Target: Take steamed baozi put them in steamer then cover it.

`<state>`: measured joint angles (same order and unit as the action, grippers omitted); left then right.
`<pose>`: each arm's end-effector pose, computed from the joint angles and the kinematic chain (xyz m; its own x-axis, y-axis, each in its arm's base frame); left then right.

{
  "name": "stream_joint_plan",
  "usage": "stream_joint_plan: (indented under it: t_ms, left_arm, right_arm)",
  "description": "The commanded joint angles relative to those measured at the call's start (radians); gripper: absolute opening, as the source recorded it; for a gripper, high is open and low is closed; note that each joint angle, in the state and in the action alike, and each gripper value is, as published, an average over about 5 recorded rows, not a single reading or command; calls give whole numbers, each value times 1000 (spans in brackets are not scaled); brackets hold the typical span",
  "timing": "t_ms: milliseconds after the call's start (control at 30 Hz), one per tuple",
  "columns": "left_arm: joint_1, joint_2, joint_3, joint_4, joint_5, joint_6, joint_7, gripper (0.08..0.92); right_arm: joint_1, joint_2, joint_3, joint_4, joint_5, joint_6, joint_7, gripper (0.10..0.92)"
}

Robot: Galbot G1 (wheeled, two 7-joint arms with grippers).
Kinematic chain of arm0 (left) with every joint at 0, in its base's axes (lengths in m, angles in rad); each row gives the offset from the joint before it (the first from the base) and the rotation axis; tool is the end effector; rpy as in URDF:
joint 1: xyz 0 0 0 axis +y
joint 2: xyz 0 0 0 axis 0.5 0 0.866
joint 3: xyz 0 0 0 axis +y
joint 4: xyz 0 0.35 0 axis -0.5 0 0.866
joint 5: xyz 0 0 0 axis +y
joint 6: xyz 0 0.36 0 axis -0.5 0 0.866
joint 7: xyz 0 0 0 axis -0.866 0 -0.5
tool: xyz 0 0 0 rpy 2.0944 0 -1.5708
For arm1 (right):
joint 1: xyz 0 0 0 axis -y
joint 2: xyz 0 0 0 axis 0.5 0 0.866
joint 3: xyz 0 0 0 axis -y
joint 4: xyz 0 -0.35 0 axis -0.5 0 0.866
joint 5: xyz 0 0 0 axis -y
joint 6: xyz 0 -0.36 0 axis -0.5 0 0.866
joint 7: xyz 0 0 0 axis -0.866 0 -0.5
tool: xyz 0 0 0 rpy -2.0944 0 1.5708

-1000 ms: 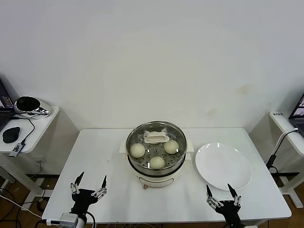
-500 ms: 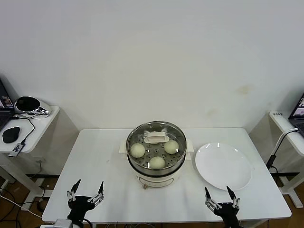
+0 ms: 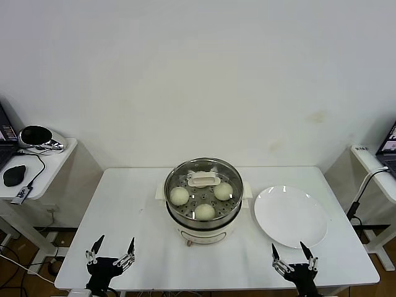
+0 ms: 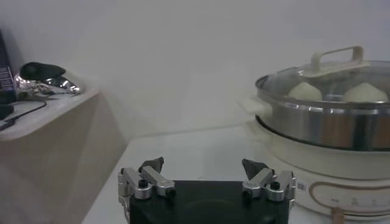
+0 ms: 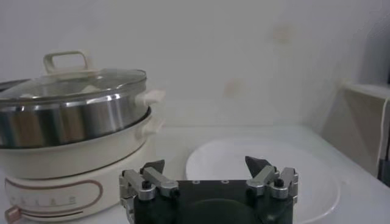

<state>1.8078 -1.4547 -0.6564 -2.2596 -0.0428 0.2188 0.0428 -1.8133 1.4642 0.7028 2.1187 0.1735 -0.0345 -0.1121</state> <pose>0.1195 0.0506 -0.2740 -0.9598 -0.0132 0.2803 0.0215 0.9925 0.1204 0.1099 -0.0718 -0.3219 -0.9723 -0.0157 0.2331 -0.0172 0.9998 -0.0043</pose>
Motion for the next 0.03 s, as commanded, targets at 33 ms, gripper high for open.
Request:
stream_joint_plan:
  t_ms: [33]
  left_arm:
    - [14, -12, 2, -17, 0, 4, 1, 823]
  right_arm:
    - [6, 11, 24, 4, -12, -8, -4, 823]
